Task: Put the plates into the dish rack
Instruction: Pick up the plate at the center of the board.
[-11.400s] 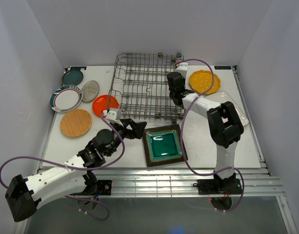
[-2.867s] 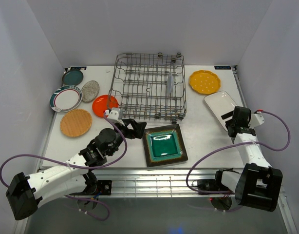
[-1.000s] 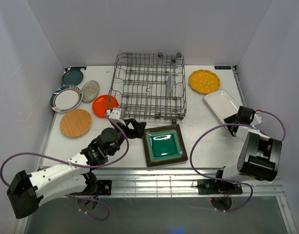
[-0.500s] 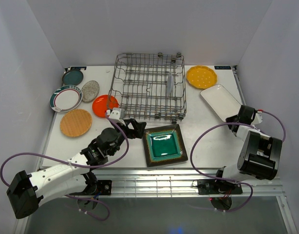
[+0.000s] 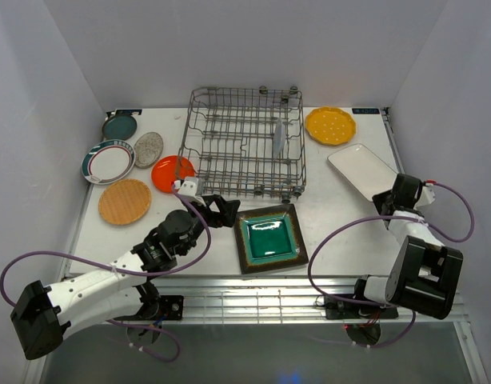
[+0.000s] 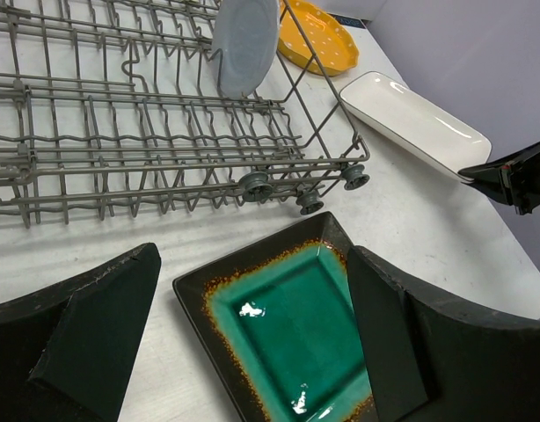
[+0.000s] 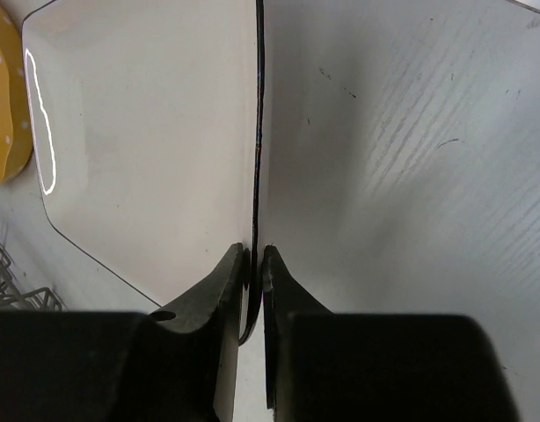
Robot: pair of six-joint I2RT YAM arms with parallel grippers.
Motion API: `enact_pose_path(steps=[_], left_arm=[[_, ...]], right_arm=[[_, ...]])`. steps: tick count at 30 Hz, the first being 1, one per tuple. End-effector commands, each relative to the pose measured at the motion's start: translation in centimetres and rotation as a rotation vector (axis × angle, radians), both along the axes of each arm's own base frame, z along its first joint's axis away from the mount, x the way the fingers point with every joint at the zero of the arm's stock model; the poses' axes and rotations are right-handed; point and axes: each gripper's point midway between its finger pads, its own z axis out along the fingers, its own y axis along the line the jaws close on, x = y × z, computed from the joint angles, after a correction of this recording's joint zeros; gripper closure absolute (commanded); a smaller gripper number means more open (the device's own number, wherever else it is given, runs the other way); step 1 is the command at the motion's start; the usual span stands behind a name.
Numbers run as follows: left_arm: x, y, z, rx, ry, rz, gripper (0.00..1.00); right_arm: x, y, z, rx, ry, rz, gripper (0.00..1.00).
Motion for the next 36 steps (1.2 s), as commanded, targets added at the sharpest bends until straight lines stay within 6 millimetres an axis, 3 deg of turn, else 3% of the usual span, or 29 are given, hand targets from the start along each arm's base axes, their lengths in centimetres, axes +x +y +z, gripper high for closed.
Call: enact_pose_path(steps=[1, 5, 15, 36], left_arm=[[0.0, -0.2, 1.9, -0.033, -0.028, -0.009, 0.02], [0.0, -0.1, 2.0, -0.037, -0.029, -0.007, 0.02], [0.0, -0.1, 2.3, -0.044, -0.037, -0.01, 0.02], [-0.2, -0.1, 2.5, -0.051, -0.037, -0.019, 0.02]], right_arm=[[-2.4, -0.5, -0.7, -0.08, 0.088, 0.008, 0.92], [-2.5, -0.9, 1.1, -0.116, 0.044, -0.004, 0.92], [-2.9, -1.0, 3.0, -0.155, -0.007, -0.002, 0.92], [-1.7, -0.4, 9.1, -0.254, -0.185, 0.083, 0.92]])
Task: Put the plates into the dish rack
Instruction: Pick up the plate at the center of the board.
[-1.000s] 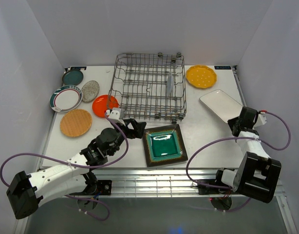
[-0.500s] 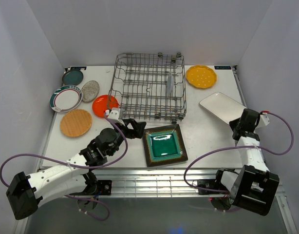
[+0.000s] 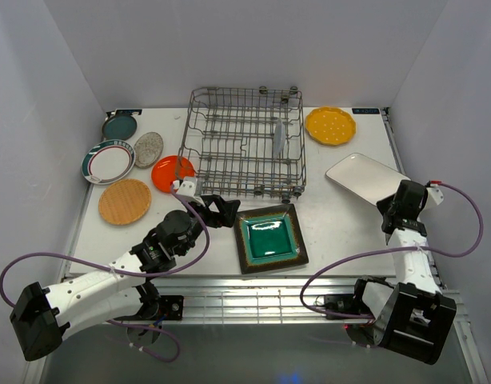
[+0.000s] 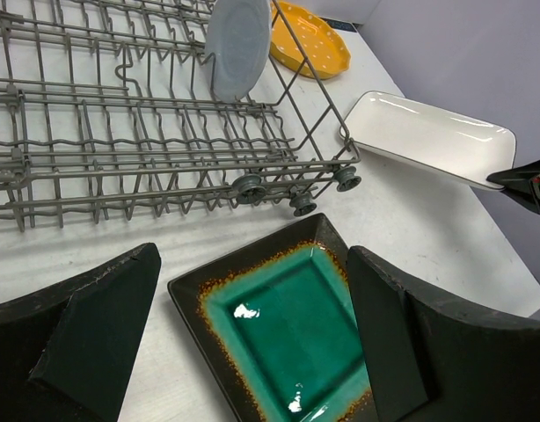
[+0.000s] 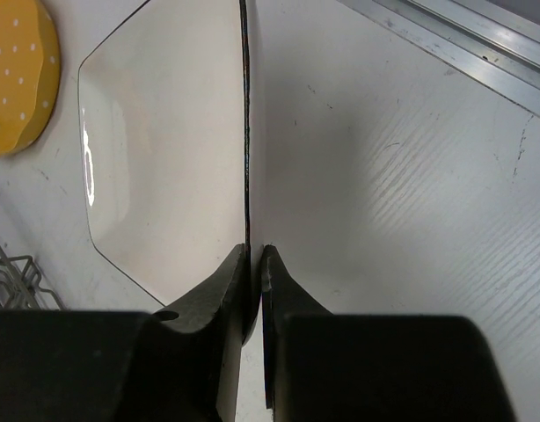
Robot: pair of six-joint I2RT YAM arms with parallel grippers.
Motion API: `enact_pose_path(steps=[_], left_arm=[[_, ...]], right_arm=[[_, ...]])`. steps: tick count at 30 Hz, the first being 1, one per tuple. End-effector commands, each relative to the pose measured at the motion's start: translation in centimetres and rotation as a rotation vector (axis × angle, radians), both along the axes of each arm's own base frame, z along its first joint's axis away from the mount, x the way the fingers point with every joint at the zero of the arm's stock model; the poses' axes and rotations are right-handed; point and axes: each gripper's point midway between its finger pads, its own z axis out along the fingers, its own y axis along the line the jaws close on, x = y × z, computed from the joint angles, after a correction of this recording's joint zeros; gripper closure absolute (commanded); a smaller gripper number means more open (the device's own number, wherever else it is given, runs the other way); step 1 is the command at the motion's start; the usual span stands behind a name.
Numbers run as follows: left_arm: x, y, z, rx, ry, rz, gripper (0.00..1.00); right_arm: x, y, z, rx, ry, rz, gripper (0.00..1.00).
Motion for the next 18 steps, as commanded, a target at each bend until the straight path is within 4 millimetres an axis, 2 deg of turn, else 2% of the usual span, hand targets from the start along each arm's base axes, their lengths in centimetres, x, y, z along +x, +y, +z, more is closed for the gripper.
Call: enact_pose_path(steps=[1, 8, 14, 18], left_arm=[[0.0, -0.1, 2.0, -0.041, -0.029, -0.011, 0.02], [-0.1, -0.1, 2.2, -0.046, -0.031, -0.012, 0.02], [-0.1, -0.3, 1.9, -0.041, -0.024, -0.018, 0.02], [-0.1, -0.3, 1.9, -0.043, -0.023, -0.018, 0.02]], right_arm=[[2.1, -0.2, 5.1, -0.08, -0.155, 0.045, 0.92], [2.4, 0.1, 7.2, -0.111, -0.206, 0.076, 0.92], [2.4, 0.4, 7.9, -0.135, -0.219, 0.095, 0.92], [2.9, 0.5, 9.4, -0.163, -0.268, 0.105, 0.92]])
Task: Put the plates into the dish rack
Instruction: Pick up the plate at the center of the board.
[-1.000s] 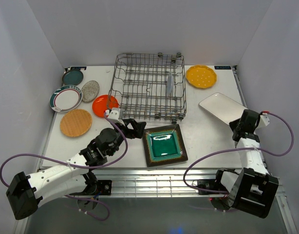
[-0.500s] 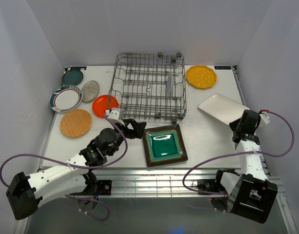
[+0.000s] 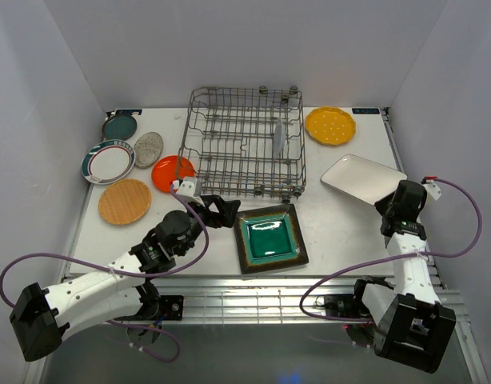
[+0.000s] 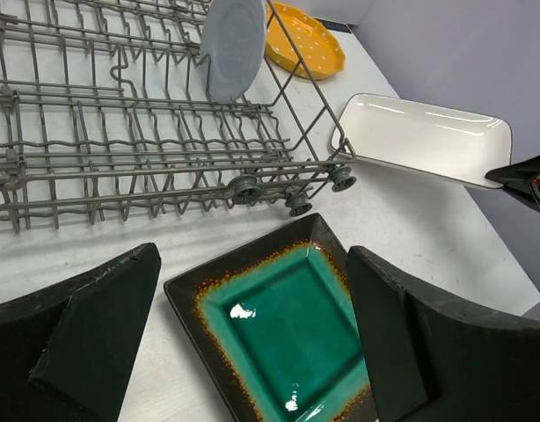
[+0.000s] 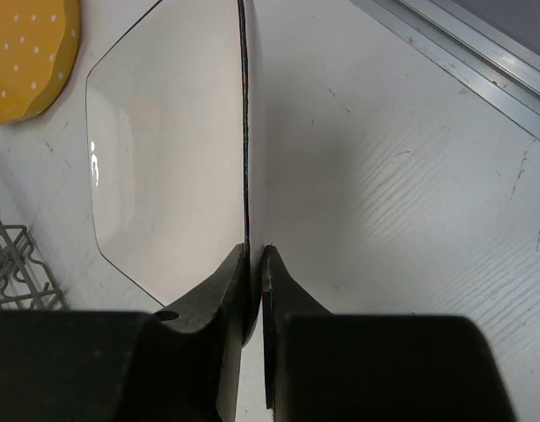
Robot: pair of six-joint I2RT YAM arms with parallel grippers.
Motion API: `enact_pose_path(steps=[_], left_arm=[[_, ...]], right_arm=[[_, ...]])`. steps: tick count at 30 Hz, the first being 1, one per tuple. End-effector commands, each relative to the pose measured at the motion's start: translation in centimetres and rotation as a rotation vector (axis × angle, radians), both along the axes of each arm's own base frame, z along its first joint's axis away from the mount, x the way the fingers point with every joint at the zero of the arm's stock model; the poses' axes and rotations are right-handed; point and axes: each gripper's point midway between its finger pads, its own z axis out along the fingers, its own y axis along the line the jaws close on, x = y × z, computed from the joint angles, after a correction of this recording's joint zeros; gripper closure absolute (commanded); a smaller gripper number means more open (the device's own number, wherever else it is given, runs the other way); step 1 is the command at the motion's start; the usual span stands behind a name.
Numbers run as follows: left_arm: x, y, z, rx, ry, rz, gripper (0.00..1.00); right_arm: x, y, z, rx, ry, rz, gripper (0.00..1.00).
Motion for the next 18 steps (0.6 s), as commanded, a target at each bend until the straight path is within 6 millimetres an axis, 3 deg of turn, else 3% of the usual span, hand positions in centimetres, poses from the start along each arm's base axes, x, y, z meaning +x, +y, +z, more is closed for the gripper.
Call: enact_pose_path(steps=[1, 9, 18], left_arm=[[0.1, -0.2, 1.8, -0.037, -0.022, -0.008, 0.02], [-0.1, -0.8, 1.7, -0.04, -0.012, -0.035, 0.02], [-0.1, -1.3, 1.4, -0.036, 0.001, -0.05, 0.02]], right_arm=[[3.2, -0.3, 8.3, -0.083, -0.265, 0.027, 0.92], [3.6, -0.2, 10.0, -0.109, -0.301, 0.038, 0.92], [4.1, -0.9, 14.8, -0.144, -0.367, 0.014, 0.92]])
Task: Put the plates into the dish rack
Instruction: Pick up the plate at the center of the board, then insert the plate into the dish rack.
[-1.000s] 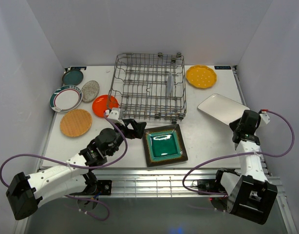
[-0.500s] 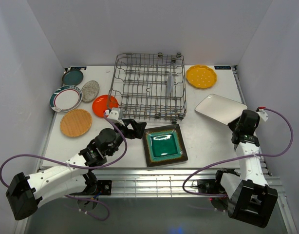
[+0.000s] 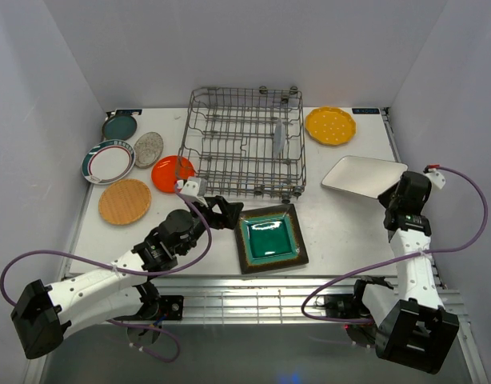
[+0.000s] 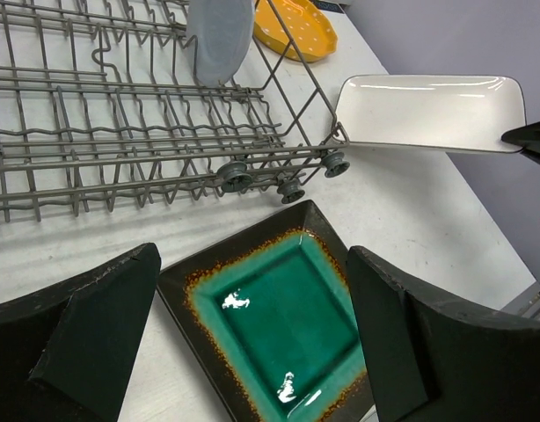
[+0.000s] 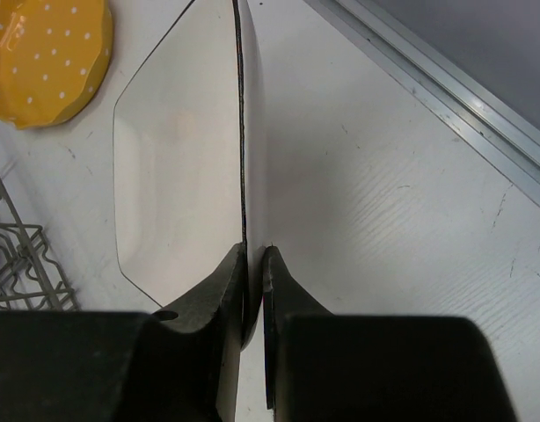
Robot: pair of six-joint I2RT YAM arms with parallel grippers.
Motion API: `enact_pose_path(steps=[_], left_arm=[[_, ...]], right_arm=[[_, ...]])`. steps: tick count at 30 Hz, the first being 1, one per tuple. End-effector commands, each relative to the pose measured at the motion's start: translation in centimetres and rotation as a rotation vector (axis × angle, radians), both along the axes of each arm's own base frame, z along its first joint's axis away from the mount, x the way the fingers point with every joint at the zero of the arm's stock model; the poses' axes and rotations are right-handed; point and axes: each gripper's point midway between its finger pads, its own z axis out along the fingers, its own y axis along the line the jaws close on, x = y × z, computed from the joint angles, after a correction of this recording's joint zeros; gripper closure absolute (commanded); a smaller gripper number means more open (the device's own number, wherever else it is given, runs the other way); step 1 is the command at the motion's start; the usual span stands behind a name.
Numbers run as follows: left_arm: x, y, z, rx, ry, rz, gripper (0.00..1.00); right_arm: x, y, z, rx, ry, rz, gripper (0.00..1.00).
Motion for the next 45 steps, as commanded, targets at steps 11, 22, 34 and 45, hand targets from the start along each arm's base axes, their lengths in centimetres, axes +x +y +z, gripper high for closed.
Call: enact_pose_path(steps=[11, 22, 34, 45], left_arm=[[0.0, -0.5, 2.3, -0.051, -0.024, -0.021, 0.02], [-0.1, -0.5, 2.4, -0.056, -0.026, -0.022, 0.02], [0.0, -0.6, 2.3, -0.054, -0.022, -0.025, 0.02], [-0.1, -0.6, 2.4, -0.055, -0.023, -0.028, 0.02]], right_arm=[[4.3, -0.4, 13.7, -0.042, -0.384, 0.009, 0.92], [5.1, 0.3, 17.7, -0.073, -0.429, 0.039, 0.92], [7.0, 2.4, 22.4, -0.076, -0.472, 0.148, 0.92], [9.2, 4.9, 24.4, -0.074, -0.447, 0.244, 0.92]])
